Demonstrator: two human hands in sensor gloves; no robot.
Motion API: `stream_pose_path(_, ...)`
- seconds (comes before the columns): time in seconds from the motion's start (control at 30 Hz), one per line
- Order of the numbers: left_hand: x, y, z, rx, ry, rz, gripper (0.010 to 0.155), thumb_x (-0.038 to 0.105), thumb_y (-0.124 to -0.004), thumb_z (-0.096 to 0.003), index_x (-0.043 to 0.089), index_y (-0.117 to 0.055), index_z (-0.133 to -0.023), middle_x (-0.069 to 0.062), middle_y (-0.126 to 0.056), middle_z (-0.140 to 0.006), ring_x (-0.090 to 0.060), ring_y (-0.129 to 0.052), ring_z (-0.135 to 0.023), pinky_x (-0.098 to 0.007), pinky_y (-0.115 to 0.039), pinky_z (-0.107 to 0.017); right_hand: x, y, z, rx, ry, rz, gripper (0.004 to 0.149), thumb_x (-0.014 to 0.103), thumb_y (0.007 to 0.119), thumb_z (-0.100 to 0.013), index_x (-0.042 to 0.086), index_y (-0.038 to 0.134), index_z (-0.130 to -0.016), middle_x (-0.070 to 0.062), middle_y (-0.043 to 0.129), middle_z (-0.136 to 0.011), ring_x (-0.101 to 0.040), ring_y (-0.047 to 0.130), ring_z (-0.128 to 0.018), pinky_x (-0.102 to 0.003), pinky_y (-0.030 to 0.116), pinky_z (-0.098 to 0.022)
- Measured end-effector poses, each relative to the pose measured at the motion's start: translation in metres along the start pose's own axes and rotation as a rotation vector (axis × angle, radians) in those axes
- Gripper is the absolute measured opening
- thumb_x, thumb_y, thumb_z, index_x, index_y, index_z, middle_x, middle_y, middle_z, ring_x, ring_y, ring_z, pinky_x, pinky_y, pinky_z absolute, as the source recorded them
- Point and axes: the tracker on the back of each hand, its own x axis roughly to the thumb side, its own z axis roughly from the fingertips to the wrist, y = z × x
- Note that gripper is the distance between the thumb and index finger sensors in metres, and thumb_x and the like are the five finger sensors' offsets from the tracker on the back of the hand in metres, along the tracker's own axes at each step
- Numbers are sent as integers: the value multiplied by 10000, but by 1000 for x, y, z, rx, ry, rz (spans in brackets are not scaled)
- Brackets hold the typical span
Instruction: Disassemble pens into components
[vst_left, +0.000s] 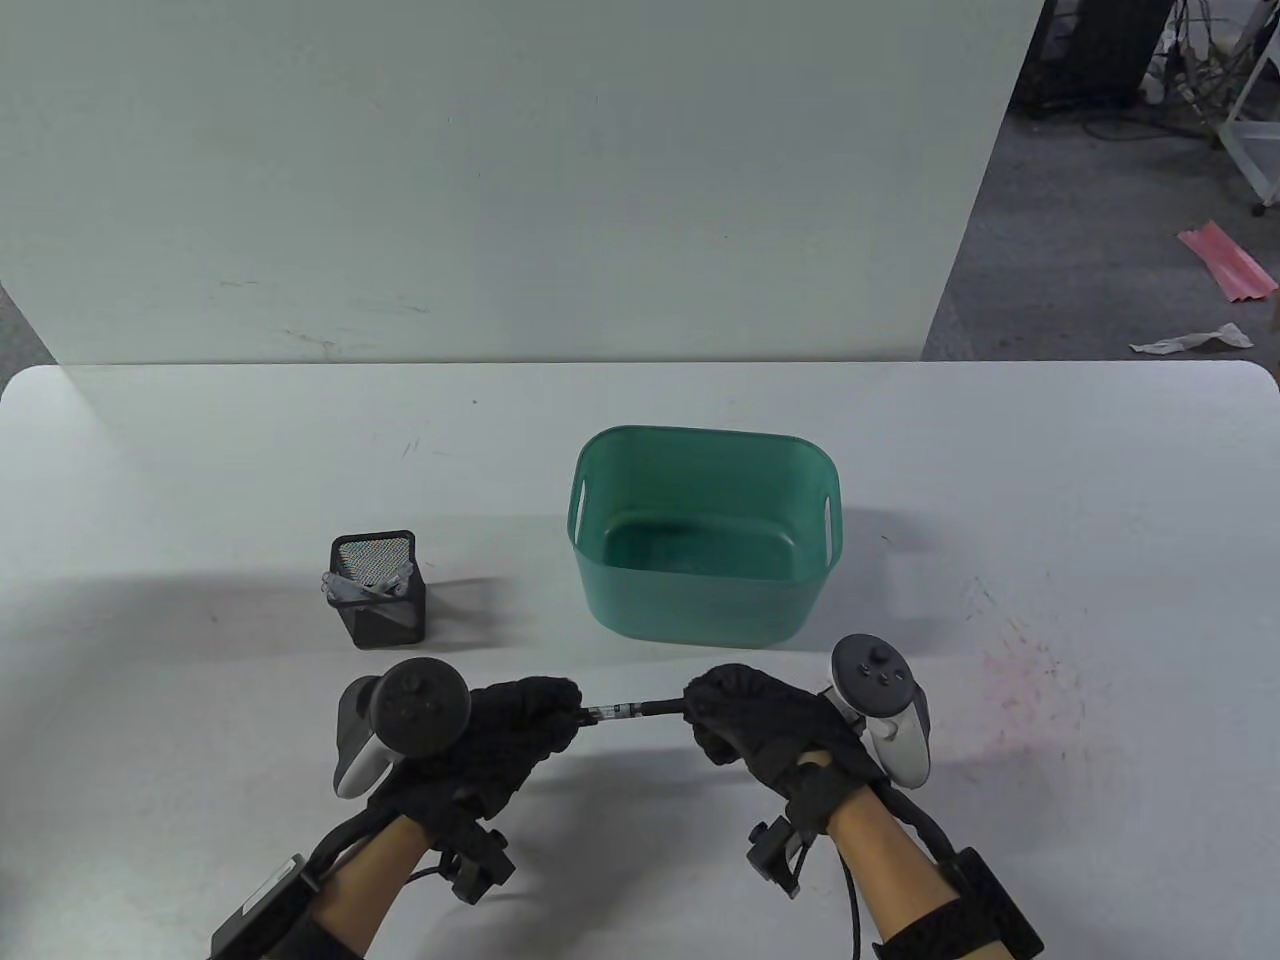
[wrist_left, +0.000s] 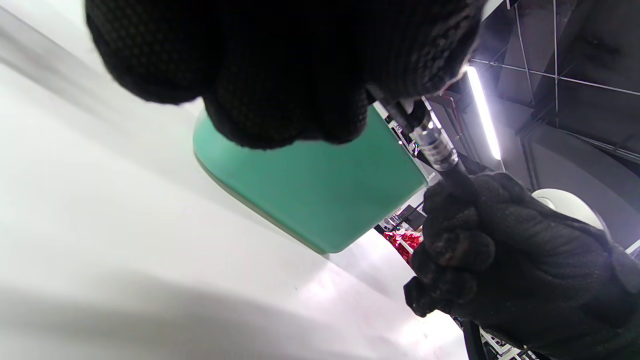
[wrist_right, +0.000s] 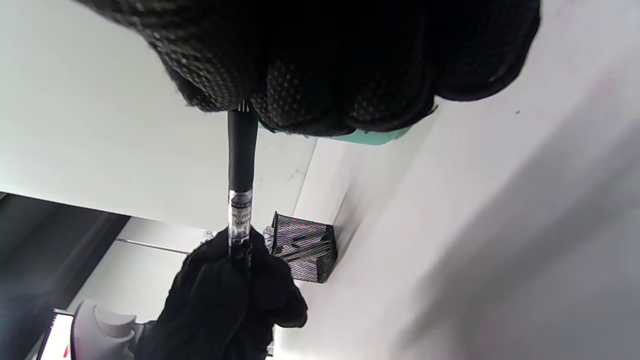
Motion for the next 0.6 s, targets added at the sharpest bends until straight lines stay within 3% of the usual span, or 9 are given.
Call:
stream_pose_path(0.27, -3, 1, -1, -22, 6, 49, 456, 440, -794, -519, 238, -789, -927, -46, -1004, -744, -208, -1068, -550, -498, -897, -484, 10, 0, 3, 7, -89, 65, 405, 339, 784, -577, 139, 719, -922, -132, 818, -792, -344, 827, -718, -623, 679, -612)
stream_pose_path(0.33, -5, 3, 0, -11, 13, 62, 456, 443, -790, -522, 242, -783, -932, -41, -1000, -751, -206, -1065, -557, -497, -894, -490, 8, -1, 4, -28, -73, 36, 431, 381, 789, -584, 170, 727, -954, -115, 838, -826, -341, 846, -737, -632, 691, -597)
stream_pose_path(0.4, -6, 4, 0, 6, 21, 50, 457, 445, -789, -523, 246, -779, -933, -41, -998, -754, -204, -1063, -560, -494, -894, -491, 6, 0, 4, -2, -9, 63, 581, 531, 717, -598, 128, 665, -1013, -141, 823, -842, -370, 830, -738, -624, 699, -581)
stream_pose_path(0.43, -5, 4, 0, 9, 20, 40, 457, 446, -788, -523, 246, -778, -934, -39, -996, -756, -204, -1063, -561, -494, -893, -493, 4, 1, 3, 19, 13, 86, 609, 581, 675, -604, 113, 683, -993, -135, 840, -812, -359, 847, -708, -606, 716, -567)
stream_pose_path(0.5, -4, 3, 0, 6, 12, 23, 456, 447, -788, -523, 251, -776, -934, -35, -995, -759, -203, -1062, -565, -495, -892, -495, 2, 4, 3, -7, 26, 69, 558, 571, 614, -621, 113, 771, -899, -108, 897, -692, -323, 898, -603, -573, 756, -524)
stream_pose_path(0.6, -2, 1, 0, -2, 7, 11, 457, 448, -784, -525, 253, -771, -938, -34, -992, -764, -204, -1060, -570, -493, -891, -500, 4, 6, 2, -52, 42, -55, 443, 483, 699, -612, 105, 831, -804, -93, 917, -578, -306, 917, -506, -567, 778, -476)
